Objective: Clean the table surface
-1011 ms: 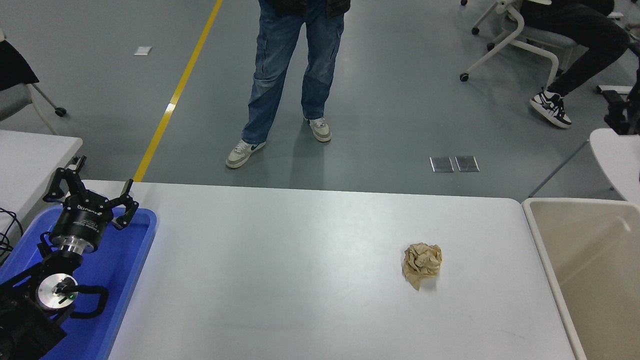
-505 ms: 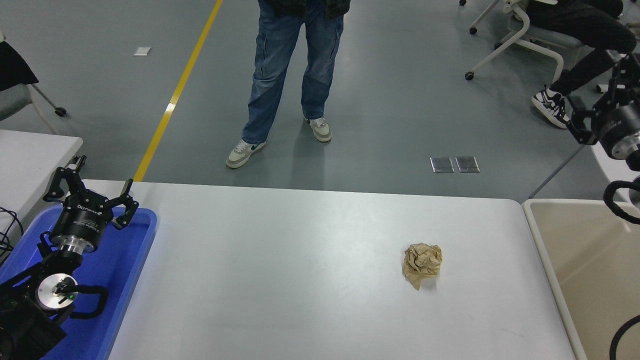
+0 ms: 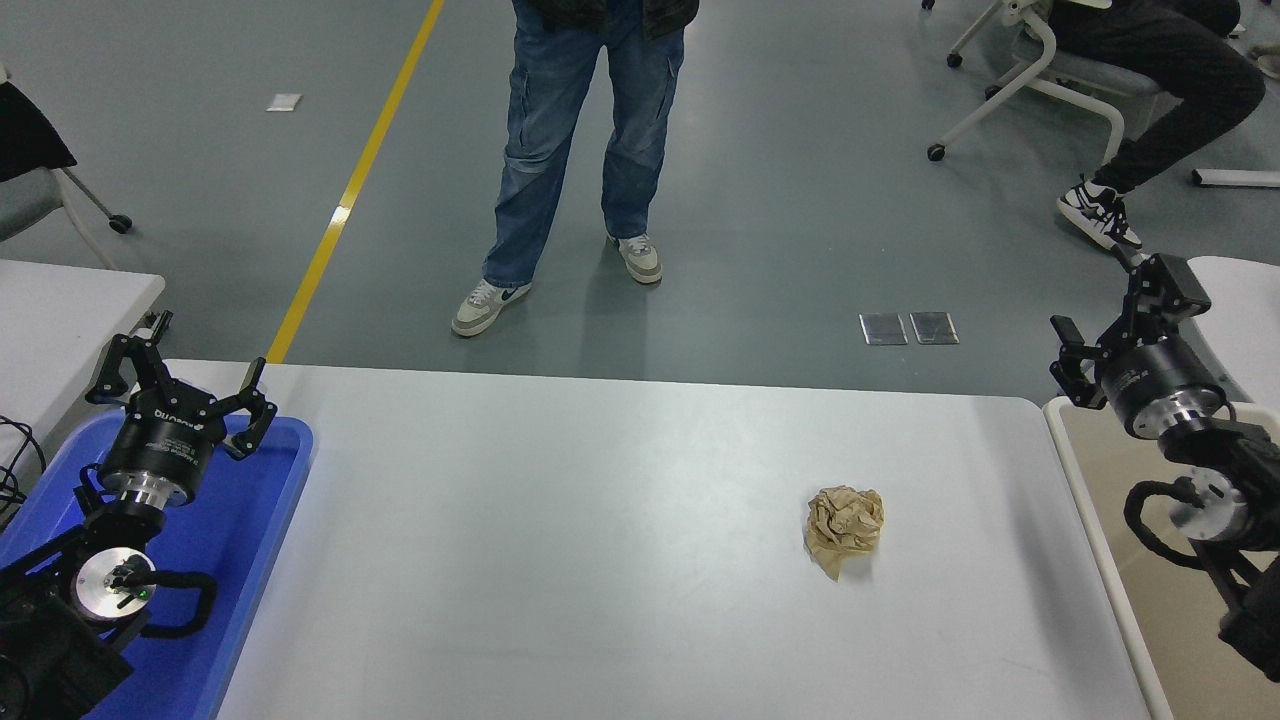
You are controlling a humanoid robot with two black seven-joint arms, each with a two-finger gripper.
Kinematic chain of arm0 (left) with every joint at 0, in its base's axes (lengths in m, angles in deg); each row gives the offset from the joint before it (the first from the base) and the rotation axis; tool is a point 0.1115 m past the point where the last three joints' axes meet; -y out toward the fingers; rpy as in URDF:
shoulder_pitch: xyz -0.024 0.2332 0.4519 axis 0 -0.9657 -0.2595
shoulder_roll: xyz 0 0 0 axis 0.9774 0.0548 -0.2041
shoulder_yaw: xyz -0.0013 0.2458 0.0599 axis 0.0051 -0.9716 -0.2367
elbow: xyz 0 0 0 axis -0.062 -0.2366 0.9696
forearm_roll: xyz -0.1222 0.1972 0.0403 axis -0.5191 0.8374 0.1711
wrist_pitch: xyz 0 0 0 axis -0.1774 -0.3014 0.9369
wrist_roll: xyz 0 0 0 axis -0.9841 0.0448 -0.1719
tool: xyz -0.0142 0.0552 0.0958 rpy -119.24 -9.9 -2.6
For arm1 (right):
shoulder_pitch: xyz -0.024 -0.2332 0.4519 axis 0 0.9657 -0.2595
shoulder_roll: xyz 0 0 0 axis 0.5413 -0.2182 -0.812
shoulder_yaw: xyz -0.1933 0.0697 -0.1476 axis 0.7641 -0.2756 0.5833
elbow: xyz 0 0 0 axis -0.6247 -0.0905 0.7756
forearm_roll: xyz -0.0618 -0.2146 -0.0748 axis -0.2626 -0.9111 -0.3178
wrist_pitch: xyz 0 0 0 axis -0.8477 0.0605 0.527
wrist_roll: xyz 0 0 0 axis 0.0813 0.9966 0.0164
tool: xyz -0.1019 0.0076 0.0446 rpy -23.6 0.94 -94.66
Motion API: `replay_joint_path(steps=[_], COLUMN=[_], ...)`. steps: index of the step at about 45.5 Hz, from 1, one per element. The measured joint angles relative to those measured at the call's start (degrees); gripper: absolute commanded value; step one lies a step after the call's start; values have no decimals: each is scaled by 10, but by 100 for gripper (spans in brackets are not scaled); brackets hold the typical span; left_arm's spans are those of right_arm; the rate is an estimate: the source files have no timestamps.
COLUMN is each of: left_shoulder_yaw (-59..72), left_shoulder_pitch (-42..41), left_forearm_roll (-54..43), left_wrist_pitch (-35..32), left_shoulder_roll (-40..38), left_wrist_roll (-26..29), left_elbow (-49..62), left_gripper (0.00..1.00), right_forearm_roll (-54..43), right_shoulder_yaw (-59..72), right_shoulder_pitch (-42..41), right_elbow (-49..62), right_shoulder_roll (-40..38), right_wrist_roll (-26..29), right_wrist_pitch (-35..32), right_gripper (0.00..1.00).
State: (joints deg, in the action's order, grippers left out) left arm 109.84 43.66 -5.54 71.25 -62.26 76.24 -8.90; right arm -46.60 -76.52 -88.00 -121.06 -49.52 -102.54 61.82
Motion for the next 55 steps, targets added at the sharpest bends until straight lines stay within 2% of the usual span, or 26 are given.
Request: replay_joint_path(steps=[13,22,35,41,55], left_shoulder_yaw=[0,0,0,0,0], left_shoulder_pitch=[0,0,0,0,0], left_forearm_roll=[0,0,0,0,0], left_wrist_pitch=[0,0,0,0,0], left_shoulder_roll=[0,0,0,0,0], left_wrist_roll=[0,0,0,0,0], left_elbow=[0,0,0,0,0], left_gripper=[100,100,100,100,100], right_forearm_roll=[0,1,-17,-65,-221], right_shoulder_yaw=[45,219,451,573,731], right_shoulder_pitch=[-26,-104,-224,-299,-405], right_elbow=[4,5,4,4,-2], right_shoulder_roll=[-28,-89,-133,-136,-99], right_wrist_roll=[-3,-3,-3,-3,-3], right_wrist_pitch=[2,3,-4,-20,-97], right_gripper=[99,99,99,99,99])
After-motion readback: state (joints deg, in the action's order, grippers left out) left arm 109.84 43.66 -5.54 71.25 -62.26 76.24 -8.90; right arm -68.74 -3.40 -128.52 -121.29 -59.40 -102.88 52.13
